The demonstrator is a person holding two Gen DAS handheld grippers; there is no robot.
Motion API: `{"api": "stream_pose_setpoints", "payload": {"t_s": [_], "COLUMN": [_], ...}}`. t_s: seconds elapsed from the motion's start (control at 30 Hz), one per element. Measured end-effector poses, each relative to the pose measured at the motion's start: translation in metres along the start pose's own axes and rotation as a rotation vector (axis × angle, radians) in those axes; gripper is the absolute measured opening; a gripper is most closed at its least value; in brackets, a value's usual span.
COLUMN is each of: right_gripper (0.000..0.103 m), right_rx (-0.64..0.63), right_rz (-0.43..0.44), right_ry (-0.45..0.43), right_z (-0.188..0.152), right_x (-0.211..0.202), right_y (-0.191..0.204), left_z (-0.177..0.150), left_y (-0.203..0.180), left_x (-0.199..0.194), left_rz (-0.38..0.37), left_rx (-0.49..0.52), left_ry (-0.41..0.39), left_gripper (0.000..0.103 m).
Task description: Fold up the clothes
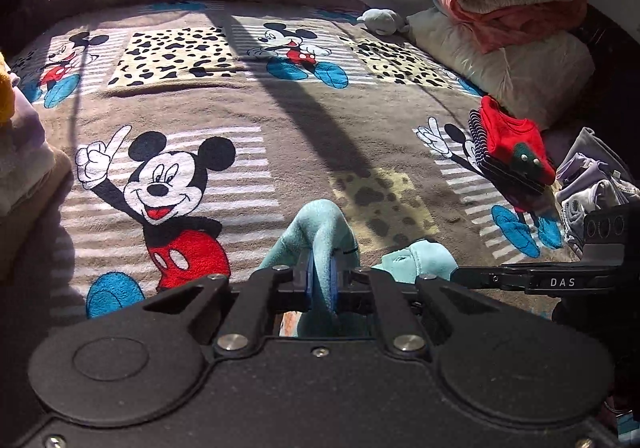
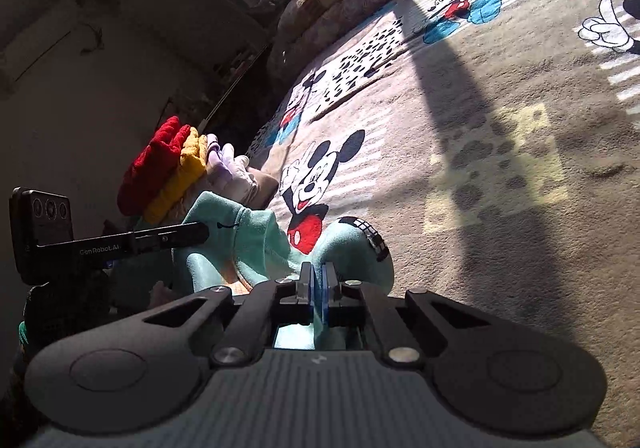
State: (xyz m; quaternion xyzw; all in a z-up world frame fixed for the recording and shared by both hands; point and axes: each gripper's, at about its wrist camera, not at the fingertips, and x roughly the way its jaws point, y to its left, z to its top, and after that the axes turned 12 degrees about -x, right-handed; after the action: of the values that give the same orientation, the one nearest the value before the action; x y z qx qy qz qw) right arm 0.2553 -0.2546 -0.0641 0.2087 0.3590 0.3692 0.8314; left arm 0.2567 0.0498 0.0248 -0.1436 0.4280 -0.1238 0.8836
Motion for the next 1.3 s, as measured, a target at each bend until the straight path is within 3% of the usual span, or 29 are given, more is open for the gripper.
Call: {"api": "stream_pose_setpoints", "payload": {"t_s": [0.07,0.1,0.13,0.17,0.2,0.3,0.43,0.47,0.53,0.57,0.67,0.7,0.8,1.0,1.3], "right_gripper": [0.013,0.035,0.050,0.076,0.082,0.082,0.082,0.081,0.068,0.044,0.011,0.007,0.006,0.005,0.005], "right_rx": [0.004,0.014,0.032,0.051,0.071,0.107,0.176,0.198,0.236,0.243,0.216,0.202,0.165,0.151,0.091], "right_rz": [-0.032,-0.041,-0.040,-0.040,-0.041,-0.026,0.071,0.103,0.163,0.189,0.249,0.264,0.276,0.276,0.284], "right_ry": [0.000,-0.004,-0.010,-0.017,-0.026,-0.014,-0.023,-0.033,-0.052,-0.057,-0.040,-0.036,-0.042,-0.162,-0.307], "right_z": [-0.001,-0.002,-0.004,-0.006,-0.009,-0.015,-0.024,-0.027,-0.032,-0.035,-0.042,-0.044,-0.046,-0.038,0.010], "right_x": [-0.003,-0.004,-0.006,-0.008,-0.010,-0.008,-0.001,0.001,0.003,0.004,0.009,0.010,0.006,-0.034,-0.094], "right_y": [0.003,0.003,0.002,0.002,0.002,0.005,0.005,0.004,0.003,0.004,0.012,0.017,0.028,0.032,0.045], "left_z": [-0.005,-0.008,-0.012,-0.016,-0.020,-0.035,-0.056,-0.062,-0.073,-0.077,-0.089,-0.091,-0.097,-0.095,-0.054], "left_y": [-0.009,-0.014,-0.020,-0.025,-0.030,-0.044,-0.057,-0.057,-0.060,-0.060,-0.058,-0.058,-0.052,-0.040,-0.052], "left_x": [-0.021,-0.032,-0.042,-0.053,-0.062,-0.084,-0.107,-0.113,-0.120,-0.123,-0.129,-0.132,-0.136,-0.144,-0.141], "left_rz": [-0.030,-0.043,-0.056,-0.068,-0.079,-0.115,-0.144,-0.150,-0.154,-0.157,-0.154,-0.153,-0.146,-0.112,-0.157], "left_rx": [0.023,0.039,0.057,0.077,0.096,0.161,0.218,0.227,0.247,0.252,0.255,0.251,0.231,0.158,0.052], "left_ry": [-0.040,-0.057,-0.073,-0.087,-0.098,-0.118,-0.130,-0.132,-0.137,-0.138,-0.140,-0.142,-0.151,-0.201,-0.302], "left_gripper": [0.005,0.005,0.005,0.005,0.005,0.005,0.005,0.005,0.005,0.005,0.005,0.005,0.005,0.005,0.005]}}
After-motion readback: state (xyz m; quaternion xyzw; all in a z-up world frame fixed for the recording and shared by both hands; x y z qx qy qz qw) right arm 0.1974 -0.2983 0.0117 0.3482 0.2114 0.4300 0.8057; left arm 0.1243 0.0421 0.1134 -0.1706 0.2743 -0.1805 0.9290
